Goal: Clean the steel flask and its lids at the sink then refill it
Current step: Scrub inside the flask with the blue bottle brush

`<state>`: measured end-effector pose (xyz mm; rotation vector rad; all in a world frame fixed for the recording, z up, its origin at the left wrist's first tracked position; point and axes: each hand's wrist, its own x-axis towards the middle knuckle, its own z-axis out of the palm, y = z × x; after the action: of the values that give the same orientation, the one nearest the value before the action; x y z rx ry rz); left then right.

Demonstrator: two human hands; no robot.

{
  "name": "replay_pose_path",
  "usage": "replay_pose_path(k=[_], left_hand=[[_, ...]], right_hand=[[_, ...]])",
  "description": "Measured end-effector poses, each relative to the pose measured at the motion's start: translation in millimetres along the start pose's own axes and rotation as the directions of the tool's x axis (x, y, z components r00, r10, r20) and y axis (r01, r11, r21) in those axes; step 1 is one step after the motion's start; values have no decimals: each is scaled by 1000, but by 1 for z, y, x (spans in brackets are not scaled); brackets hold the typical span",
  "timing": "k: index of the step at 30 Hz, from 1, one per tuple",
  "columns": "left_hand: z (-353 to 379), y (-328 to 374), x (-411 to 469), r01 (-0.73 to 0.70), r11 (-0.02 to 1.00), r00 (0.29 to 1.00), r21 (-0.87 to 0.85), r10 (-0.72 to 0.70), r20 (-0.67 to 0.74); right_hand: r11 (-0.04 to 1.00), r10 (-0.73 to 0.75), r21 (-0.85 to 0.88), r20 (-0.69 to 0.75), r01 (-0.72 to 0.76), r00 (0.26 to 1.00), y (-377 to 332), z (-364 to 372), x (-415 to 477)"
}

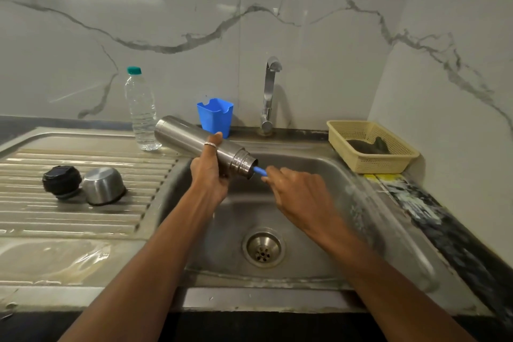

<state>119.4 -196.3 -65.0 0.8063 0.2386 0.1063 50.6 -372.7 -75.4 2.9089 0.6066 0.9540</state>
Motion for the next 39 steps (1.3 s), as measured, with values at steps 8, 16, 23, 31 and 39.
replay_pose_path(k=[8,16,23,31,39], left_hand=[[9,-8,0,-3,996,999,85,0,42],[12,-8,-3,-19,994,999,104,16,31],[15,-11,-4,-50,983,999,177,48,16],[12,-5,-2,-88,987,996,133,84,38],[11,-4,-2,-71,995,997,73,70,12]], right_hand=[[662,285,548,447,-512,848,5,-14,4],[813,285,459,220,-357,933,1,-8,6],[679,295,548,405,-488,865,-1,-18,5],[665,303,547,425,-508,853,-5,-15,7],[957,109,258,116,-136,987,0,-12,3]])
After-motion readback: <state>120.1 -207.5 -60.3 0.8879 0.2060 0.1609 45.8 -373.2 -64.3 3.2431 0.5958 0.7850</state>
